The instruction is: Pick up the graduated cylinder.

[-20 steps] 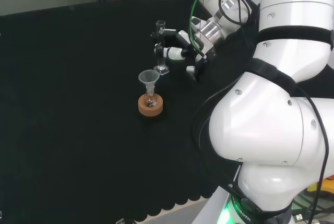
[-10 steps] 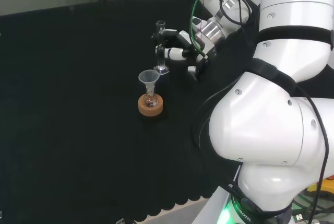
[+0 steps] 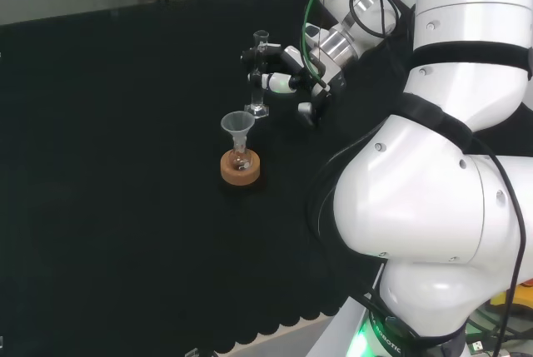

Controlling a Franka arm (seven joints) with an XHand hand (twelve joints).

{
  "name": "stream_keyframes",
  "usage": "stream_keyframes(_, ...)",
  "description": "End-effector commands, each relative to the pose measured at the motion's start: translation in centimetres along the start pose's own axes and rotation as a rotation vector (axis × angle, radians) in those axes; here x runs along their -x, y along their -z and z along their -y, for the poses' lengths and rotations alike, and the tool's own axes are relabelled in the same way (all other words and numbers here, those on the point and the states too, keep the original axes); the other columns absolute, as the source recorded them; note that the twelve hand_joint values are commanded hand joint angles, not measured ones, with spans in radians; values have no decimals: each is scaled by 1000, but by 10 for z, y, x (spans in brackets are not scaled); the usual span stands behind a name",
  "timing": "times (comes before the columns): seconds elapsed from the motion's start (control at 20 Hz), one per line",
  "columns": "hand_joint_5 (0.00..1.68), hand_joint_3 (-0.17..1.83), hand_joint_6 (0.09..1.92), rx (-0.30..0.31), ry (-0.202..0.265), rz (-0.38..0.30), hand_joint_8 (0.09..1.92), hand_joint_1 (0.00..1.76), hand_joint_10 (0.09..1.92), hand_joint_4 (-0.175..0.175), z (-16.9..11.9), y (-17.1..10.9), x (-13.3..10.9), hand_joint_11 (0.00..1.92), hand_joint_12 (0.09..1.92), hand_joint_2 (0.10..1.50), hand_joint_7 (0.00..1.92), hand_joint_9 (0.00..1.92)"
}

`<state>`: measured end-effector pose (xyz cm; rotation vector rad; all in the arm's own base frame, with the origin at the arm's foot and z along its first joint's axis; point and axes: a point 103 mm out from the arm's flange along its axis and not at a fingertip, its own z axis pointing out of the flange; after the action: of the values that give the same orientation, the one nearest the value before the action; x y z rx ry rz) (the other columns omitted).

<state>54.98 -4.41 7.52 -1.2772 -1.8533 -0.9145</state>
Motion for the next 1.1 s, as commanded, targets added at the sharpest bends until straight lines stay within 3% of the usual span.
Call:
stream_keyframes(0.05,665,-175,649,-8,-4,10,521,1153,337,49,1,1,1,716,1137,1126,748,1009)
stream_keyframes(0.35,650,-175,651,-27,-5,30,519,1156,327,46,2,-1,1,718,1131,1126,732,998)
stream_keyframes(1.1,580,-175,636,12,5,-37,513,1098,311,31,3,-8,0,696,1140,1075,719,984)
